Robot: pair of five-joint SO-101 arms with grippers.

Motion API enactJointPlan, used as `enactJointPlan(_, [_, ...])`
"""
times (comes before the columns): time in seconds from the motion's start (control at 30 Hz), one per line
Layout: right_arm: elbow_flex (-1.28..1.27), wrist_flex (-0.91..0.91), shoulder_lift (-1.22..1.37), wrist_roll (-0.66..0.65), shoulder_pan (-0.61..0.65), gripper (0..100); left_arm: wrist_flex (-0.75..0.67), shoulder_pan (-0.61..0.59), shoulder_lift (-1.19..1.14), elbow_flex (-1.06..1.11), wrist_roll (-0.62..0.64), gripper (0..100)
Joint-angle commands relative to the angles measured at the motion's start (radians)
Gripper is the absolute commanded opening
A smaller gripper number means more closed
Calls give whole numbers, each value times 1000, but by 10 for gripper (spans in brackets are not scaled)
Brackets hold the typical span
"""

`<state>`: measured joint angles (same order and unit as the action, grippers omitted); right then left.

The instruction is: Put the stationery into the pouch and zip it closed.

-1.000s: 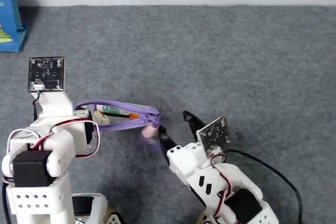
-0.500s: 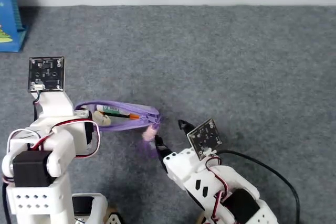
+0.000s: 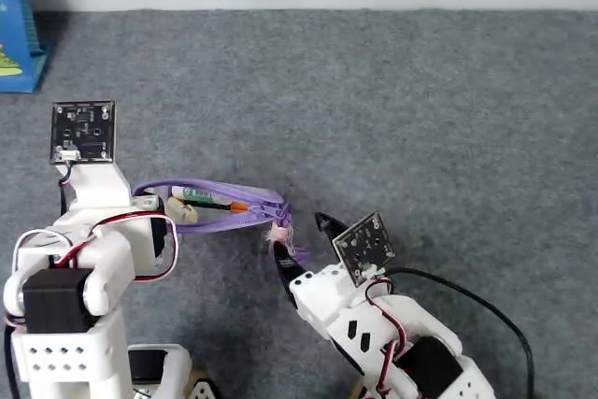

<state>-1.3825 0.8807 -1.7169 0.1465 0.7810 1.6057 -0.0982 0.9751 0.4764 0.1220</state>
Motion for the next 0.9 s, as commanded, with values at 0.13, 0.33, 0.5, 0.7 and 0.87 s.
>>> enactJointPlan(0.13, [-26, -200, -4, -11, 54, 251, -11, -5, 17, -7, 3, 13])
enactJointPlan(0.33, [-66, -236, -4, -14, 28, 188, -11, -5, 17, -7, 2, 13])
enactJointPlan(0.5, [-91, -306, -4, -17, -36, 89, -11, -5, 17, -7, 2, 13])
enactJointPlan(0.7, [-112, -306, -4, -17, -36, 86, -17, -5, 17, 7, 2, 13])
enactJointPlan(0.87, [-117, -298, -4, -18, -35, 73, -17, -5, 17, 5, 2, 13])
